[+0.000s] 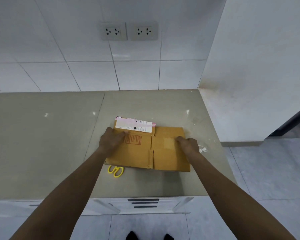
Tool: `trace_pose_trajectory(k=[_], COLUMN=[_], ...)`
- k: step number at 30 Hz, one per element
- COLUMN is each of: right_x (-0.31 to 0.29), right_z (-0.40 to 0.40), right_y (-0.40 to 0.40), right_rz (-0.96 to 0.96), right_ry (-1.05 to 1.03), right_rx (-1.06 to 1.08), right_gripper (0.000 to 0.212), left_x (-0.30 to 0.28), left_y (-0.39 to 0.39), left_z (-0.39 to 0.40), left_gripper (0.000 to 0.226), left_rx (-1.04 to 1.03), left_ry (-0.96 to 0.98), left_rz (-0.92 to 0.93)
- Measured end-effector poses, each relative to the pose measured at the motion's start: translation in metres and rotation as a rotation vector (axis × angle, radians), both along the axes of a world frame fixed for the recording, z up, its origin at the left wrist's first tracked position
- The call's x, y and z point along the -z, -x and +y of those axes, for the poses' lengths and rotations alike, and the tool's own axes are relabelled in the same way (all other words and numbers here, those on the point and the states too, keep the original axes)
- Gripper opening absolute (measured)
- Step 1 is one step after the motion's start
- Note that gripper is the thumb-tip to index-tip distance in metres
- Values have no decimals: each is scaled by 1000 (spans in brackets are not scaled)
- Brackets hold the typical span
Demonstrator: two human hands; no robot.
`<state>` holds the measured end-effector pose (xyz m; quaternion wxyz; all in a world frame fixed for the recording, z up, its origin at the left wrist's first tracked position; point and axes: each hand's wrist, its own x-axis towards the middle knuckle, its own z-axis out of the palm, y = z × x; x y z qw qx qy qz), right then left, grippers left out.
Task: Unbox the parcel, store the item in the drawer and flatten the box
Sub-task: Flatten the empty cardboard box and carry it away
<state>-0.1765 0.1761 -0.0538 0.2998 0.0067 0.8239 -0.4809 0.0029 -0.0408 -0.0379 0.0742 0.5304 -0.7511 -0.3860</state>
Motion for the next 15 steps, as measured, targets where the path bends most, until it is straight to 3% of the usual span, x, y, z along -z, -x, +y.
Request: trace_pose_trajectory(k=[9, 15], right_x=[-6, 12], right_z=[12, 15], right_y=[2, -9], right_rz=[-291, -388], right_ry=[430, 315], right_rx=[-101, -145], right_gripper=[25, 29], left_x=[-10, 3], left_y=[-26, -46], left_z=[-3, 8], left_gripper=[60, 53], left_rx=[-28, -34], left_ry=[-65, -82], left_rz=[145, 113])
